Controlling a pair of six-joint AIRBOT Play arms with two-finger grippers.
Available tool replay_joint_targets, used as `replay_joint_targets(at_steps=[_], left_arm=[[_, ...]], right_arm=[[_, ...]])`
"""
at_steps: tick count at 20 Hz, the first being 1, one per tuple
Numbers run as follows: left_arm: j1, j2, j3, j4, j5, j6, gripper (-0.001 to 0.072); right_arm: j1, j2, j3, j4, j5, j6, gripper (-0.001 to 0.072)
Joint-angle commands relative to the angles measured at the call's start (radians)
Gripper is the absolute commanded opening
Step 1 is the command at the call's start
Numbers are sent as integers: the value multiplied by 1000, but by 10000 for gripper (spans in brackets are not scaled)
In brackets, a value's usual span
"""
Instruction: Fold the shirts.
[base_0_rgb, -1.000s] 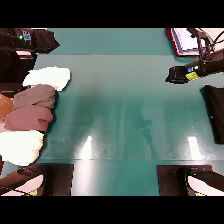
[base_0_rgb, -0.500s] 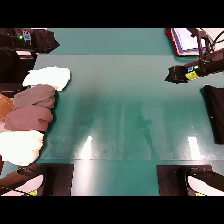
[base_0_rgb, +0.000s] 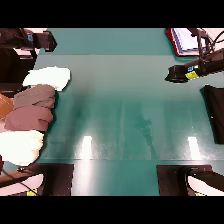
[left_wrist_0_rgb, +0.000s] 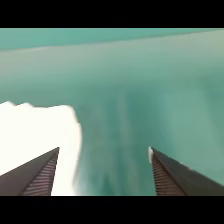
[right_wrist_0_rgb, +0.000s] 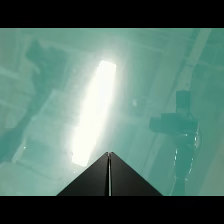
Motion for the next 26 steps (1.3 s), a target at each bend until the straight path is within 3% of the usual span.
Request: replay_joint_targets(at_steps=[1,6,11,12,13,14,18,26], left_arm=[[95,-166,-1,91,12,-17,668],[186,-426,-1,64,13,-16,668],[188,-509,-1,62,41,-16,662],[188,-506,1,62,46,-16,448],[188,-506,9,62,39,-16,152],[188,-506,23,62,23,-16,33],[188,-434,161,48,-70,-12,27],[71,90,406,-58,-204,83,26]], right_arm=[[1,1,1,2,-2,0,16],[1,1,1,3,-22,1,16],[1,1,1,3,-27,1,16],[1,1,1,3,-27,1,16],[1,1,1,3,-27,1,16],[1,1,1,3,-27,1,16],[-2,1,58,0,-16,0,16],[-2,1,469,-35,-16,-21,15]])
